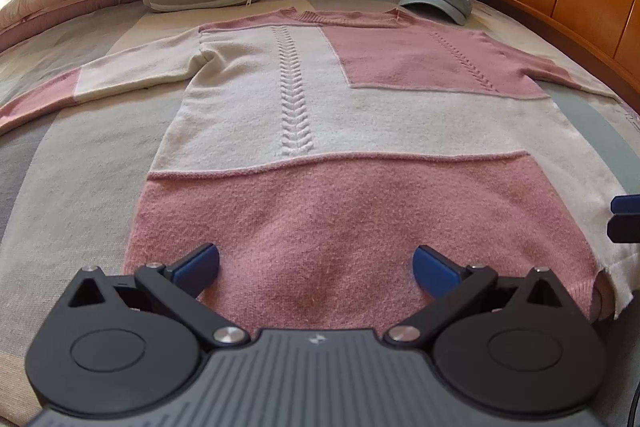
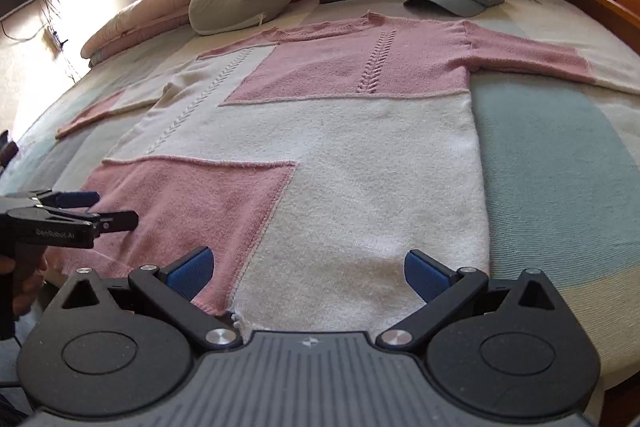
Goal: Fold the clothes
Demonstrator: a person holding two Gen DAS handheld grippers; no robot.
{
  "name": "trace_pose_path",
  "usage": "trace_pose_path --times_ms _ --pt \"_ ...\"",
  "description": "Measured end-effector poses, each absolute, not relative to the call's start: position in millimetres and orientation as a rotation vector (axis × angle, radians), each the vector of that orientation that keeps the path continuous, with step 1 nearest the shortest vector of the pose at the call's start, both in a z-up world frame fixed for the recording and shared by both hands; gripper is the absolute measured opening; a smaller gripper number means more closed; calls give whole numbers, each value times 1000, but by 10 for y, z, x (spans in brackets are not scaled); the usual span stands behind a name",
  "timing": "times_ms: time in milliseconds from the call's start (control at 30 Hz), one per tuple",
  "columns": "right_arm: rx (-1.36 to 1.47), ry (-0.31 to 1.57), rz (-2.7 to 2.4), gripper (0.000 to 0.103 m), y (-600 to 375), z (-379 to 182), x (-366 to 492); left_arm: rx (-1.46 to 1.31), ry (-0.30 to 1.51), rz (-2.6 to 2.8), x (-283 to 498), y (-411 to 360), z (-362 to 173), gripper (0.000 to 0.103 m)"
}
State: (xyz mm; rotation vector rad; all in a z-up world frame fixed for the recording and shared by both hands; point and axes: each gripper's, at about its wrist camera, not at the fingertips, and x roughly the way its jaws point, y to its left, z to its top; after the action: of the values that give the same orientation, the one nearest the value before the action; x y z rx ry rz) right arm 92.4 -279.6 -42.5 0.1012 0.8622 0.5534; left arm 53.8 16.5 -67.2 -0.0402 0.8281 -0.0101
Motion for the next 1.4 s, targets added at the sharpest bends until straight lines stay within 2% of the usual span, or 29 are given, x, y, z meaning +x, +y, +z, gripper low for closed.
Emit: trace_pose_path --times_ms 67,333,567,767,967,1167,1400 --pt "131 899 538 103 -2812 -511 999 -38 830 -11 539 164 -673 102" --pt "-37 878 424 103 -2931 -534 1057 -58 835 6 542 178 -654 102" --pt "-30 792 474 103 -2665 -250 1091 -52 835 36 551 145 -651 102" --pt "-156 847 430 103 -2409 -542 1229 -45 828 37 507 153 -669 102" --pt "-200 822 428 103 -2613 -616 846 -43 834 43 531 138 -636 102" --pt "-157 812 447 103 -2618 -416 845 14 787 24 543 -2 -481 102" --pt "-158 780 483 103 -2260 -427 1159 -16 828 15 519 -23 -672 102"
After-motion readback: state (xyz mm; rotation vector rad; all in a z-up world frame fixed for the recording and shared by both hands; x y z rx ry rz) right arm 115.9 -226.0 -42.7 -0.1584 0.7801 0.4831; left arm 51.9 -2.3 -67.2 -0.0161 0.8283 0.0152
